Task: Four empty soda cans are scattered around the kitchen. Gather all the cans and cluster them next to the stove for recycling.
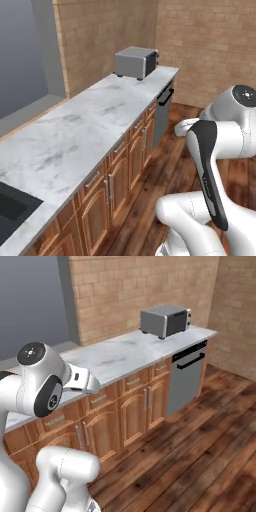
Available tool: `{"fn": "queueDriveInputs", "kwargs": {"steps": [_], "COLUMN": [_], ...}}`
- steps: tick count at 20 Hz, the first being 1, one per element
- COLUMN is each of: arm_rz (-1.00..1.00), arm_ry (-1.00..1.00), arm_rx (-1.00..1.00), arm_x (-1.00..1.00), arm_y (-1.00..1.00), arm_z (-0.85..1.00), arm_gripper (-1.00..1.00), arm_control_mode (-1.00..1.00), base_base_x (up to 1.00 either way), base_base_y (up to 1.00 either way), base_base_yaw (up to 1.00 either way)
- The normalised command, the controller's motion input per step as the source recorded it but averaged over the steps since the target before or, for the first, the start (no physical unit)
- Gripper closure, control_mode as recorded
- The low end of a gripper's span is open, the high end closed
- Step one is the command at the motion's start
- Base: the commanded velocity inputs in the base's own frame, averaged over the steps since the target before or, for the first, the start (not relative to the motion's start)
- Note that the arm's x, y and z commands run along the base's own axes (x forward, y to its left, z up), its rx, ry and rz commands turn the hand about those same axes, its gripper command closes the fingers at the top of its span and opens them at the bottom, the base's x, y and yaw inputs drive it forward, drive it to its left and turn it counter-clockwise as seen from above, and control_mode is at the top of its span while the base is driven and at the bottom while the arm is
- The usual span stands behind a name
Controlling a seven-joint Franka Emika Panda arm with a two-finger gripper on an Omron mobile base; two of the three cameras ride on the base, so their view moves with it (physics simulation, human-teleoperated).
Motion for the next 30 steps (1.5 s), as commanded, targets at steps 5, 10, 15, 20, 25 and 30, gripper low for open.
{"fn": "queueDriveInputs", "kwargs": {"steps": [5,10,15,20,25,30], "arm_rz": [0.00,0.00,0.00,0.00,0.00,0.00], "arm_ry": [0.00,0.00,0.00,0.00,0.00,0.00], "arm_rx": [0.00,0.00,0.00,0.00,0.00,0.00], "arm_x": [0.00,0.00,0.00,0.00,0.00,0.00], "arm_y": [0.00,0.00,0.00,0.00,0.00,0.00], "arm_z": [0.00,0.00,0.00,0.00,0.00,0.00], "arm_gripper": [-1.00,-1.00,-1.00,-1.00,-1.00,-1.00], "arm_control_mode": [1.00,1.00,1.00,1.00,1.00,1.00], "base_base_x": [0.69,0.67,0.67,0.51,0.23,0.06], "base_base_y": [-0.82,-0.87,-0.85,-0.77,-0.66,-0.62], "base_base_yaw": [-0.01,0.00,0.00,-0.11,-0.24,-0.30]}}
